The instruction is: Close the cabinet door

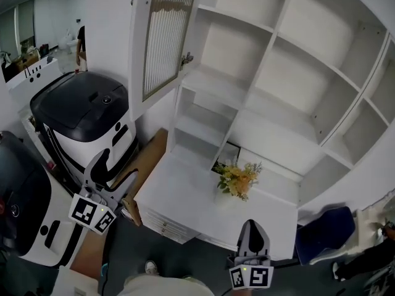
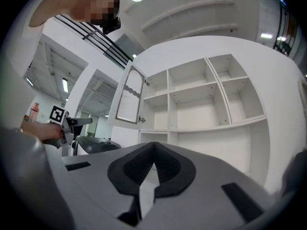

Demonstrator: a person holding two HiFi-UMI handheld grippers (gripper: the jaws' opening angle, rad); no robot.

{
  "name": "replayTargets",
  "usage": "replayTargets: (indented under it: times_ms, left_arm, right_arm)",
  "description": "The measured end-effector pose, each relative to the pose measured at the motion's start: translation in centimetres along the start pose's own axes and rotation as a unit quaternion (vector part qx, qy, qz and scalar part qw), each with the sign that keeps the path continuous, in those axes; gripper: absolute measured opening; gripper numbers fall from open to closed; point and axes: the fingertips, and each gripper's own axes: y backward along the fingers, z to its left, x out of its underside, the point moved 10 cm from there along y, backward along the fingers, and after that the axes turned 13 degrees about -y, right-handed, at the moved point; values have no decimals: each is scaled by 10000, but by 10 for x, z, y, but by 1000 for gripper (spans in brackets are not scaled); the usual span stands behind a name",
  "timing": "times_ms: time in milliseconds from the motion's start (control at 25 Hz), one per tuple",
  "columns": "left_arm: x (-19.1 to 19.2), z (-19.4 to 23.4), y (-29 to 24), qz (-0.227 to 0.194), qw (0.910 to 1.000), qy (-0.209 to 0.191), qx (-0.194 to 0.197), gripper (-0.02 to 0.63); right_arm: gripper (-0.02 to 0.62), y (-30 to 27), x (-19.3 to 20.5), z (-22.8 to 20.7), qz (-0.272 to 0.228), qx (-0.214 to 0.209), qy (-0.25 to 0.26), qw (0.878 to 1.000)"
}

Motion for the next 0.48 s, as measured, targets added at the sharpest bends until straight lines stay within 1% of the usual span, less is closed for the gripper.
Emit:
replayTargets:
  times_ms: [120,240,320,480]
  left_arm:
    - [3,6,-32,-135,9999,-17,-34,383]
    - [0,10,-62,-277,9991,-269,-156,383]
    - [-1,16,-80,-337,9984,-340,-299,383]
    - [-1,33,-107,-412,9975,-173,-538,383]
  right_arm:
    - [-2,-18,-3,-15,-55,10,3,10000]
    - [-2,-39,-8,-31,-181,-193,54,9996]
    - [-2,-52,-13,-42,-255,-328,88,9991]
    - [-2,-73,-18,-59,-369,-447,-3,9983]
